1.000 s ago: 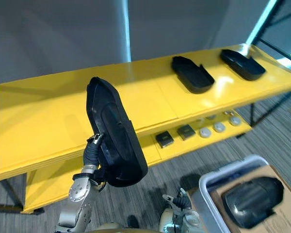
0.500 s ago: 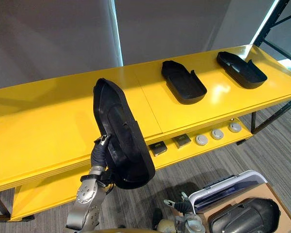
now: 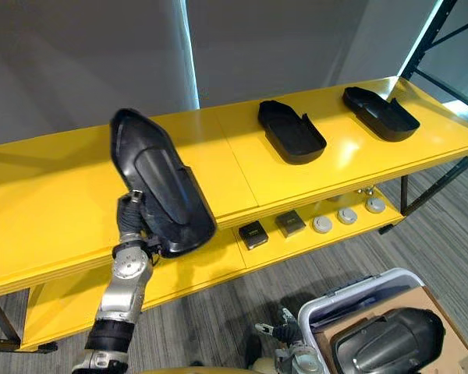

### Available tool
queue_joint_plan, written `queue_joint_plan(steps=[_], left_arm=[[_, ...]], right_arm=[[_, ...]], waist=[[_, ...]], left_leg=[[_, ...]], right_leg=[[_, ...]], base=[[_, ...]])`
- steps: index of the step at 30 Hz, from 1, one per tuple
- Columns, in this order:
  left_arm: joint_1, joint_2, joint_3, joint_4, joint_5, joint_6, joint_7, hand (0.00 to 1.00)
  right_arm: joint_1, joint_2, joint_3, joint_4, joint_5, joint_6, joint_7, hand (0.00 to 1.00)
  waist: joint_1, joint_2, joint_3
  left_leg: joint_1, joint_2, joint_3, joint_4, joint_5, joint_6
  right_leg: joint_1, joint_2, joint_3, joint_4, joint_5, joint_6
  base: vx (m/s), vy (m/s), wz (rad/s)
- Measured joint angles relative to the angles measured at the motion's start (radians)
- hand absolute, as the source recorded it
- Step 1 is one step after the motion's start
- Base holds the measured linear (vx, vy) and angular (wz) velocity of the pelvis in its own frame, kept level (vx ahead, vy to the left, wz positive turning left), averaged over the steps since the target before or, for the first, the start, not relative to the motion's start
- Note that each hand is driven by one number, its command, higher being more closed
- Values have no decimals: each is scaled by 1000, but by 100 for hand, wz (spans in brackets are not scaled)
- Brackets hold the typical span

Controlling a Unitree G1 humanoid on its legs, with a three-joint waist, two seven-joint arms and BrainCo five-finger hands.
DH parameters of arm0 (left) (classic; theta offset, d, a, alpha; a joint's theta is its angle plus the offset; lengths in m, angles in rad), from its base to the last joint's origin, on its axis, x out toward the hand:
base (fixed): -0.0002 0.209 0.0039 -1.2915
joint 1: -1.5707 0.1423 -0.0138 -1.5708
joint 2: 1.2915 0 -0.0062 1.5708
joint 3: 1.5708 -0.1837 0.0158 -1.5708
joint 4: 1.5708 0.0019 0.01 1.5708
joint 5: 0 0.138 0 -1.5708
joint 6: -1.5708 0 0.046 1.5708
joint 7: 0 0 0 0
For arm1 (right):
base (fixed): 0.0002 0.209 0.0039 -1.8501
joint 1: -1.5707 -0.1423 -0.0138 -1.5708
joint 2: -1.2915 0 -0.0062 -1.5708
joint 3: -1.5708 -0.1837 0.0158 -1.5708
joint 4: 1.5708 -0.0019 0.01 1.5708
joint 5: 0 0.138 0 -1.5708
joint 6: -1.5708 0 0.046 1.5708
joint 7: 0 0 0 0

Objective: Walk over and take plastic housings, then place them on the shelf

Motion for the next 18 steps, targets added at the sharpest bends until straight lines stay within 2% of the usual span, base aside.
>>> queue_joint_plan(steps=[1, 8, 9, 18], left_arm=[[-26, 16, 19, 36, 0, 2, 6, 100], [-186, 116, 68, 181, 18, 37, 16, 100], [-205, 124, 79, 207, 26, 40, 16, 0], [-396, 259, 131, 443, 35, 74, -11, 0]], right_arm=[[6, 0, 0, 0, -1, 0, 0, 0], [12, -3, 6, -1, -2, -1, 0, 0], [12, -5, 6, -1, -2, -1, 1, 0], [3, -10, 6, -1, -2, -11, 2, 0]], waist=[[-8, -1, 0], [-12, -5, -2], [-13, -5, -2], [-37, -7, 8]], left_leg=[[-4, 0, 0, -1, 1, -2], [-45, -2, 4, -1, 9, 0], [-48, -3, 4, 0, 9, 0], [-84, -9, 5, 5, 13, 6]], right_leg=[[-4, 0, 1, 0, 1, 2], [-50, 1, 12, 0, 20, -8], [-53, 1, 13, 0, 21, -8], [-89, -1, 24, 0, 26, -4]], base=[[-51, 0, -4], [-17, 4, -4], [0, 0, 0], [9, 9, 0]])
